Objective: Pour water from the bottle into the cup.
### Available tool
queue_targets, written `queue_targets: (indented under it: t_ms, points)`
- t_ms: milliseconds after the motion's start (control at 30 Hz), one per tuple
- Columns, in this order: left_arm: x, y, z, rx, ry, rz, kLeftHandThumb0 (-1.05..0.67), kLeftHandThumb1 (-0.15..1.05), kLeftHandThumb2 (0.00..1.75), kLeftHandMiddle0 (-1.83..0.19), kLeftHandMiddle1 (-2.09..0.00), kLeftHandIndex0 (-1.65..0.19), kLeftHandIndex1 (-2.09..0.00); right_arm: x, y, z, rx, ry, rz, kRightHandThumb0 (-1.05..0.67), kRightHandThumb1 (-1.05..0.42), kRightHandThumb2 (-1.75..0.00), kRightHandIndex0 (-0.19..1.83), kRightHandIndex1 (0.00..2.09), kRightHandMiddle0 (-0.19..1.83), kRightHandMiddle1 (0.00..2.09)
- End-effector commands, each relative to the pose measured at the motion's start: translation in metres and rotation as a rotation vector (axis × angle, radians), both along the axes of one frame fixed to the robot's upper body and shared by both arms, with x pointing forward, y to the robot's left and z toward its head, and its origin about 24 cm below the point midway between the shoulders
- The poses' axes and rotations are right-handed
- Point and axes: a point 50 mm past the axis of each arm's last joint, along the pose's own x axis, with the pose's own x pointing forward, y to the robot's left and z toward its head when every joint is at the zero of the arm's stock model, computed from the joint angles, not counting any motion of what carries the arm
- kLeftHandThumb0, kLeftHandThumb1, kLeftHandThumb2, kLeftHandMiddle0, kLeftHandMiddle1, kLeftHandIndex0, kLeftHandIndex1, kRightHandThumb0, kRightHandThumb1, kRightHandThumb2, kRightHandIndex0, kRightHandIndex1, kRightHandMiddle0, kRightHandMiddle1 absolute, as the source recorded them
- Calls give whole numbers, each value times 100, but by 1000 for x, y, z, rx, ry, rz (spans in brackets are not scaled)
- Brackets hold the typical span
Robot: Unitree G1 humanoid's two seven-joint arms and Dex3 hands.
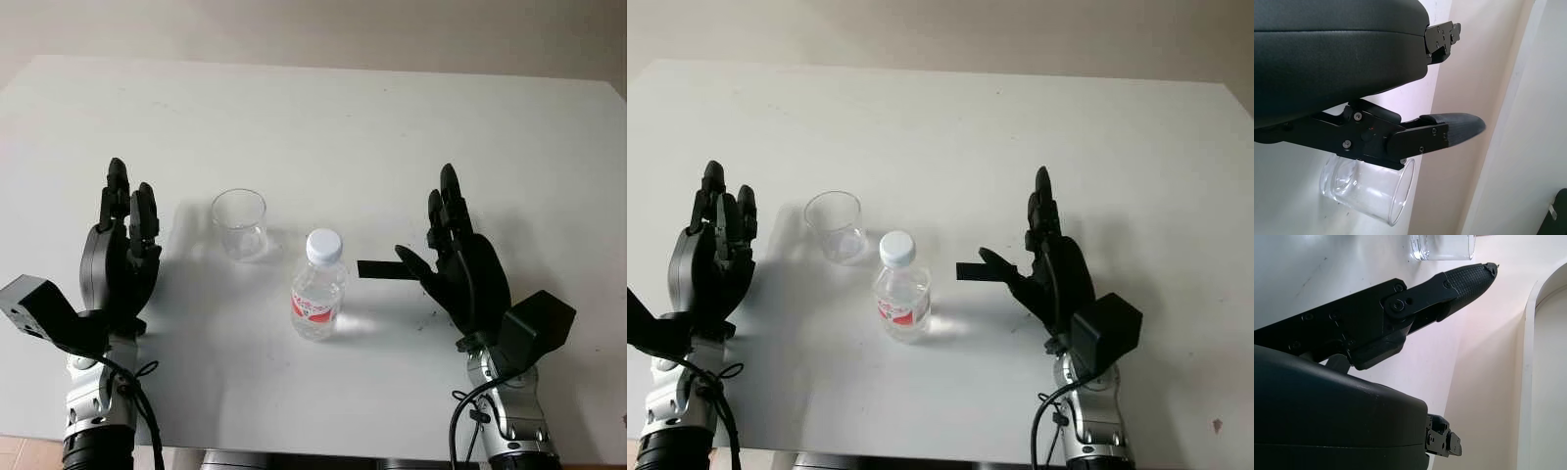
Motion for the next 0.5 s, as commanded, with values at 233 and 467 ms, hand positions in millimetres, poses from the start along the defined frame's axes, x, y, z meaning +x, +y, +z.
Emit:
queue_targets:
  t_ms: [233,467]
  points:
    - [-2,0,1,17,3,-13,-73,105,50,17,-5,19,-4,-4,1,-2,-12,6,16,-90,-99,-6,-19,0,-19,0]
    - [1,-2,1,22,8,-18,-74,105,51,18,-5,19,-3,-6,0,18,-102,-54,231,-89,-95,-4,-19,0,-19,0]
